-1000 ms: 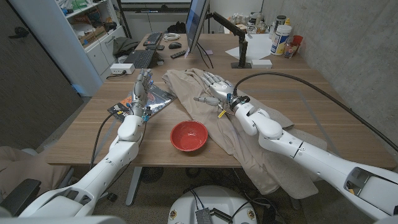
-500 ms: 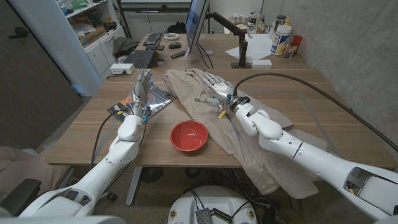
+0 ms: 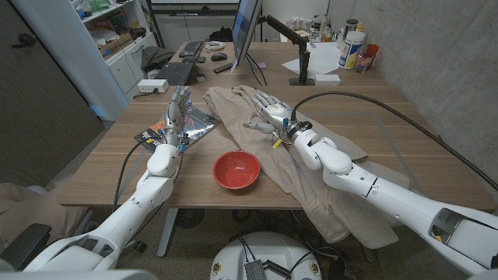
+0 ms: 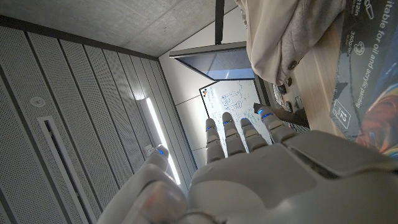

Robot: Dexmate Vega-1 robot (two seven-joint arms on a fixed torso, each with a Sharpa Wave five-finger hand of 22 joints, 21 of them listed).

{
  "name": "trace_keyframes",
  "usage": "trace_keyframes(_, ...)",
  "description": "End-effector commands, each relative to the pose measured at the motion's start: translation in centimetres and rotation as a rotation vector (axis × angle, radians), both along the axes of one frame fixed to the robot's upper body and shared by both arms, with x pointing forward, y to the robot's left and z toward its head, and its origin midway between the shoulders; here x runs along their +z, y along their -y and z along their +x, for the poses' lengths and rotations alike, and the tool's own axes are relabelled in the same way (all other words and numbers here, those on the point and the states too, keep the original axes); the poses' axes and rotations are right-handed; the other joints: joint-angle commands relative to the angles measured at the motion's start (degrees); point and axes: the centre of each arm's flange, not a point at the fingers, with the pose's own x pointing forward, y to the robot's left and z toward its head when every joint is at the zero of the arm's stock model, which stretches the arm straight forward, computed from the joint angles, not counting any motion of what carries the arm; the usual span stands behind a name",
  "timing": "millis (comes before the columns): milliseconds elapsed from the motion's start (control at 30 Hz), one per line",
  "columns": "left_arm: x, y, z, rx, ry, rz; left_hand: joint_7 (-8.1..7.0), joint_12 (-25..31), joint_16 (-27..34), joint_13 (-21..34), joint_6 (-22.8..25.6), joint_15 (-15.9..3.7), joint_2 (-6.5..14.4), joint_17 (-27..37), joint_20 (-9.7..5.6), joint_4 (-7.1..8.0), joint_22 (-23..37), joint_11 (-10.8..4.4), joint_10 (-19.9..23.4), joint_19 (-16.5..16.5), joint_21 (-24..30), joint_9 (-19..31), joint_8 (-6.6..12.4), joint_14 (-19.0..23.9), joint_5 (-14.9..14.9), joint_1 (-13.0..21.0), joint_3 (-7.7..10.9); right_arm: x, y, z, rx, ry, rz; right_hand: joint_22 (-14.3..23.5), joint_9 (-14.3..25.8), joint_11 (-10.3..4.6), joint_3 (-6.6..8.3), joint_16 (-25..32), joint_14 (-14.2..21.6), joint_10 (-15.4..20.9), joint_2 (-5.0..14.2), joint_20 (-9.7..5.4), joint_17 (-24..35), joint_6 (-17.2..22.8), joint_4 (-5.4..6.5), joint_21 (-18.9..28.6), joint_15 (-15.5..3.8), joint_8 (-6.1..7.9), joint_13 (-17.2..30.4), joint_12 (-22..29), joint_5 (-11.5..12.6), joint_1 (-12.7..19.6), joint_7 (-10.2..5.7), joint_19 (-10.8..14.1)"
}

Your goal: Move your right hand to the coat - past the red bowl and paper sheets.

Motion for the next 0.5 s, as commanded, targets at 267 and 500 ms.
trace_keyframes(267, -0.02, 0.02, 0.01, 0.000, -0.001, 0.003, 0.08, 0.1, 0.1, 0.2, 0.3, -0.15, 0.3, 0.1, 0.07, 0.03, 0.2, 0.07, -0.1, 0.6, -0.5, 0.1, 0.12, -0.1, 0.5, -0.2, -0.21, -0.35, -0.13, 0.25, -0.015, -0.004, -0.017, 0.3, 0.2, -0.26, -0.22, 0.5, -2.7, 0.2, 0.26, 0.44, 0.1, 0.0, 0.01, 0.0, -0.12, 0.39, 0.1, 0.6, 0.5, 0.2, 0.04, 0.2)
trace_keyframes(500, -0.01, 0.07, 0.02, 0.003, -0.004, 0.002, 0.02, 0.1, 0.1, 0.2, 0.2, -0.17, 0.3, 0.1, 0.07, 0.04, 0.2, 0.07, -0.1, 0.7, -0.7, 0.1, 0.11, -0.1, 0.5, -0.2, -0.26, -0.80, -0.20, 0.62, -0.021, -0.012, -0.031, 0.3, 0.3, -0.32, -0.29, 0.5, -2.8, 0.1, 0.32, 0.57, 0.1, -0.1, 0.07, -0.1, -0.06, 0.35, 0.1, 0.6, 0.5, 0.1, 0.08, 0.1)
